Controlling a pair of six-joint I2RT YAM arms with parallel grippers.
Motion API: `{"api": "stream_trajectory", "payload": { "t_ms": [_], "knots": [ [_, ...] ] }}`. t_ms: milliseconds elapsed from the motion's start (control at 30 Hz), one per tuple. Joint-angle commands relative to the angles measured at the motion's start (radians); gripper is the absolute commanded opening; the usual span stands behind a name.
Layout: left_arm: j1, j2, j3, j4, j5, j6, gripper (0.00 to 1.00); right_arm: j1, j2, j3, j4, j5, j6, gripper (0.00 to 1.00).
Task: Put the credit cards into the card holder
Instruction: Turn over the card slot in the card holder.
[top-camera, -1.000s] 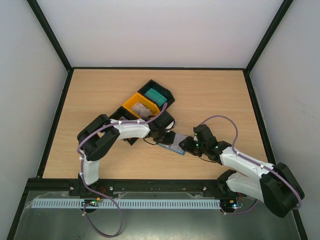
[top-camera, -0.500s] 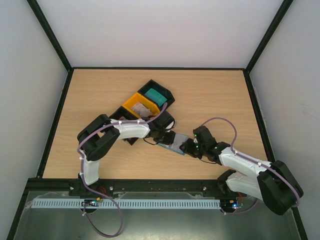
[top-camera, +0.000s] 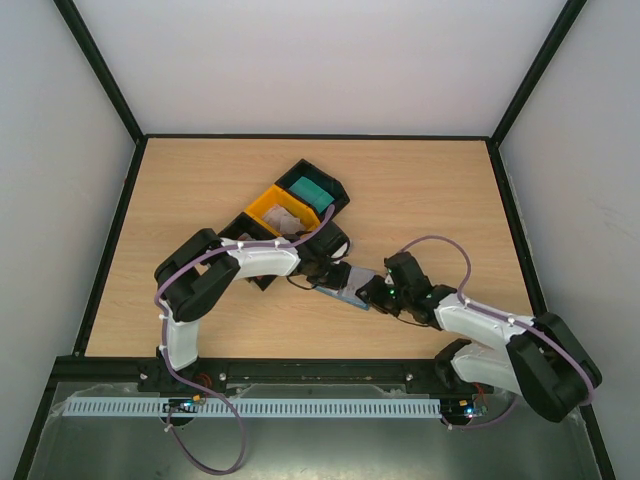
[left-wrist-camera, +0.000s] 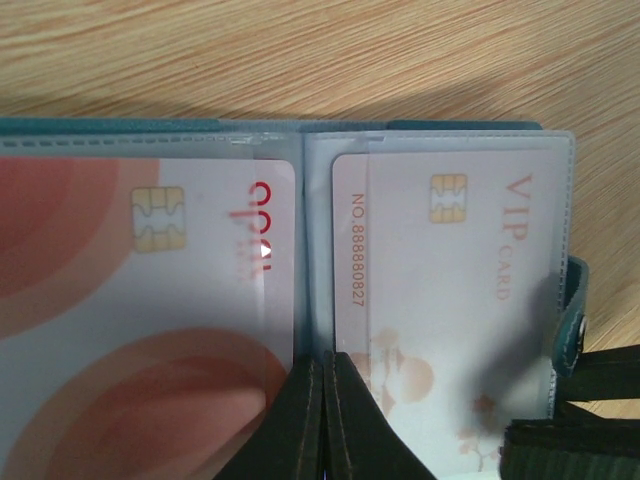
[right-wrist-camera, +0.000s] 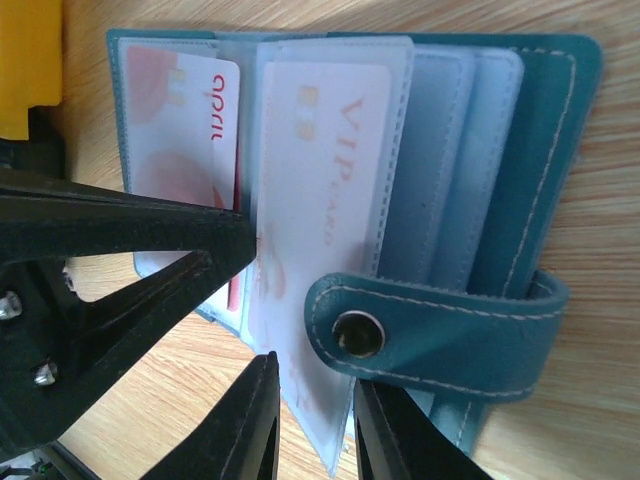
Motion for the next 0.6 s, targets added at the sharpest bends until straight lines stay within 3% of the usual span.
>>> {"api": "stream_trajectory", "payload": {
  "t_ms": [0, 133, 300, 400, 567],
  "knots": [
    [0.004, 0.027, -0.017, -0.008, -0.003, -0.004, 0.03, 0.005, 0.042, -0.037, 0.121, -0.028, 0.061, 0.22],
    [0.004, 0.025, -0.018, -0.001, 0.004, -0.005, 0.03, 0.005, 0.051, -0.058, 0.207, -0.026, 0.113, 0.19],
    [0.006, 0.008, -0.017, 0.013, 0.018, -0.007, 0.04, 0.004, 0.047, -0.047, 0.193, 0.04, 0.103, 0.11],
    [0.007, -0.033, -0.016, 0.015, 0.0, -0.012, 0.11, 0.003, 0.07, -0.006, 0.082, 0.093, 0.037, 0.02],
    [0.007, -0.19, -0.049, 0.008, -0.128, -0.026, 0.28, 0.0, 0.085, 0.074, -0.137, 0.175, -0.112, 0.02]
  ]
}}
